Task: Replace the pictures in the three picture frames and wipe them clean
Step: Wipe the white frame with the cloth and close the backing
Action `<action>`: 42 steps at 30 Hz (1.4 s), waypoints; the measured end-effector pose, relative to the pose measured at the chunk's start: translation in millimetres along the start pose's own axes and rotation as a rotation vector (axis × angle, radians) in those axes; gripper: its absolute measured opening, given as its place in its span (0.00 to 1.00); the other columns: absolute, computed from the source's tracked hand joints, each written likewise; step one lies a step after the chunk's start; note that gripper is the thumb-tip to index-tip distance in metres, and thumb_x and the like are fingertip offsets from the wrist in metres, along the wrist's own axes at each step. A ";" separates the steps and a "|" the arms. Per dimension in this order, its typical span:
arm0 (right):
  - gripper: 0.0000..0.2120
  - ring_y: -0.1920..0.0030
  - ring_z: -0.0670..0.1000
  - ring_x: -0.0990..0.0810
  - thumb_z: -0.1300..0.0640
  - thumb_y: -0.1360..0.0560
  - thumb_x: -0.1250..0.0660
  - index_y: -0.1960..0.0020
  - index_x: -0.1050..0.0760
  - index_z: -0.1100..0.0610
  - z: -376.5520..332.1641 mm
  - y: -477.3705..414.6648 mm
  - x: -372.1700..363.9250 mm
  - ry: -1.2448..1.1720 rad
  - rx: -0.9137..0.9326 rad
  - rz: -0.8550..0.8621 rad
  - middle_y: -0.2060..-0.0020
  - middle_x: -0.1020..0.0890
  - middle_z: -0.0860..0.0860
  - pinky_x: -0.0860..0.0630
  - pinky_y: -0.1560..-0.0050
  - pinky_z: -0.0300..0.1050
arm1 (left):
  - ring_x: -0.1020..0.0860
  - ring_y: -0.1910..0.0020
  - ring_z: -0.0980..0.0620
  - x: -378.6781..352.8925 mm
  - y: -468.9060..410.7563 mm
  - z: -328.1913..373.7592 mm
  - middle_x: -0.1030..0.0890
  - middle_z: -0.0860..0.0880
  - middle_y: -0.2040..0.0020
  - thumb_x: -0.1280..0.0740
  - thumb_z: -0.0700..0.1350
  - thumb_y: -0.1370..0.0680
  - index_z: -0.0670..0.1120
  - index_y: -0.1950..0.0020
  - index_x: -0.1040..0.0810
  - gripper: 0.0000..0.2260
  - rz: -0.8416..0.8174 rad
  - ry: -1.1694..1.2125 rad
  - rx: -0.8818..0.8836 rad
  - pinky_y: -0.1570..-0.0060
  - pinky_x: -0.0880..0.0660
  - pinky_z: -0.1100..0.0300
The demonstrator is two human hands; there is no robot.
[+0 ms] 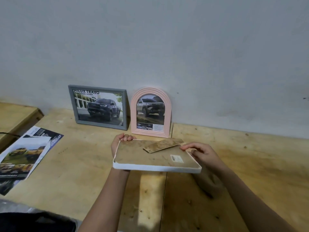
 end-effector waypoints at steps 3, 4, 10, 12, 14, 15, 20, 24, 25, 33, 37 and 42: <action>0.18 0.45 0.38 0.24 0.66 0.21 0.45 0.50 0.20 0.50 1.8 -1.7 11.8 0.007 -0.129 -0.081 0.48 0.20 0.42 0.25 0.54 0.29 | 0.28 0.77 0.55 -15.0 -8.0 -11.4 0.31 0.53 0.79 0.37 0.43 0.34 0.47 0.78 0.32 0.12 -0.053 -0.056 0.051 0.58 0.34 0.62; 0.16 0.46 0.38 0.25 0.64 0.20 0.45 0.49 0.21 0.49 0.0 -2.6 13.6 0.031 -0.142 -0.096 0.48 0.21 0.40 0.26 0.56 0.28 | 0.29 0.77 0.56 -20.7 -10.5 -16.5 0.31 0.53 0.79 0.38 0.43 0.33 0.47 0.78 0.32 0.12 -0.062 -0.084 0.062 0.58 0.34 0.63; 0.11 0.46 0.44 0.26 0.56 0.21 0.41 0.39 0.29 0.49 -6.4 -11.7 25.8 0.146 -0.129 0.078 0.47 0.25 0.43 0.27 0.49 0.35 | 0.32 0.77 0.56 -60.8 -35.3 -43.1 0.33 0.53 0.79 0.43 0.38 0.25 0.48 0.75 0.35 0.17 -0.070 -0.185 0.039 0.61 0.33 0.63; 0.13 0.46 0.43 0.26 0.53 0.20 0.42 0.36 0.32 0.48 -7.6 -14.4 31.6 0.096 -0.123 0.108 0.46 0.25 0.41 0.28 0.50 0.33 | 0.33 0.76 0.56 -79.1 -40.5 -50.9 0.33 0.52 0.79 0.43 0.38 0.24 0.48 0.75 0.35 0.19 -0.068 -0.282 -0.017 0.63 0.34 0.63; 0.15 0.43 0.43 0.25 0.48 0.20 0.45 0.34 0.34 0.49 -4.5 -16.5 31.5 0.016 -0.127 0.096 0.44 0.24 0.41 0.27 0.44 0.37 | 0.34 0.74 0.54 -96.5 -46.1 -61.8 0.34 0.52 0.77 0.41 0.37 0.25 0.47 0.72 0.36 0.15 -0.007 -0.420 -0.083 0.64 0.35 0.61; 0.21 0.40 0.46 0.25 0.44 0.21 0.46 0.32 0.35 0.52 -0.3 -18.8 31.0 -0.017 -0.142 0.104 0.40 0.24 0.45 0.27 0.40 0.43 | 0.35 0.73 0.54 -104.8 -49.8 -68.4 0.34 0.51 0.75 0.41 0.36 0.26 0.47 0.71 0.36 0.14 0.040 -0.499 -0.115 0.65 0.36 0.59; 0.19 0.51 0.50 0.24 0.49 0.18 0.52 0.42 0.27 0.57 26.9 -30.4 34.6 -0.264 -0.350 0.321 0.46 0.23 0.57 0.27 0.53 0.43 | 0.36 0.66 0.49 -141.9 -60.6 -107.4 0.34 0.47 0.66 0.41 0.39 0.24 0.42 0.61 0.32 0.06 0.239 -0.886 -0.305 0.66 0.40 0.55; 0.15 0.61 0.49 0.21 0.50 0.18 0.47 0.54 0.25 0.55 62.9 -45.1 47.2 -0.445 -0.437 0.487 0.59 0.21 0.52 0.28 0.67 0.40 | 0.30 0.59 0.48 -154.8 -72.0 -135.3 0.29 0.45 0.58 0.42 0.42 0.22 0.41 0.54 0.30 0.05 0.216 -1.053 -0.296 0.60 0.36 0.58; 0.13 0.63 0.48 0.19 0.51 0.19 0.44 0.56 0.24 0.54 74.6 -51.8 50.1 -0.446 -0.445 0.476 0.61 0.20 0.51 0.26 0.69 0.39 | 0.29 0.58 0.48 -159.6 -75.4 -140.0 0.28 0.45 0.56 0.43 0.43 0.21 0.41 0.51 0.30 0.06 0.195 -1.097 -0.291 0.59 0.36 0.59; 0.23 0.61 0.54 0.18 0.41 0.22 0.44 0.60 0.20 0.55 96.6 -80.4 86.5 -0.671 -0.491 0.628 0.65 0.16 0.53 0.21 0.58 0.49 | 0.30 0.59 0.56 -169.3 -107.0 -167.1 0.30 0.51 0.57 0.49 0.51 0.18 0.42 0.43 0.34 0.13 -0.090 -1.194 -0.276 0.62 0.33 0.71; 0.24 0.56 0.56 0.17 0.38 0.22 0.47 0.57 0.21 0.54 103.0 -86.2 97.8 -0.695 -0.487 0.689 0.64 0.16 0.53 0.21 0.57 0.48 | 0.27 0.55 0.56 -147.5 -112.5 -175.4 0.28 0.54 0.55 0.49 0.51 0.18 0.47 0.42 0.33 0.11 -0.223 -1.244 -0.260 0.53 0.29 0.64; 0.28 0.56 0.55 0.20 0.36 0.21 0.57 0.54 0.24 0.52 108.8 -69.1 97.9 -0.662 -0.468 0.793 0.59 0.19 0.54 0.24 0.51 0.51 | 0.25 0.52 0.54 -109.0 -112.3 -183.7 0.25 0.53 0.55 0.48 0.49 0.17 0.44 0.42 0.30 0.12 -0.339 -1.376 -0.206 0.49 0.27 0.58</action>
Point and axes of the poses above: each hand's wrist, its own y-axis away from the middle knuckle, its own x-axis out of the back of the hand, z = x × y, the point moved 3 cm from there along -y, towards the middle knuckle
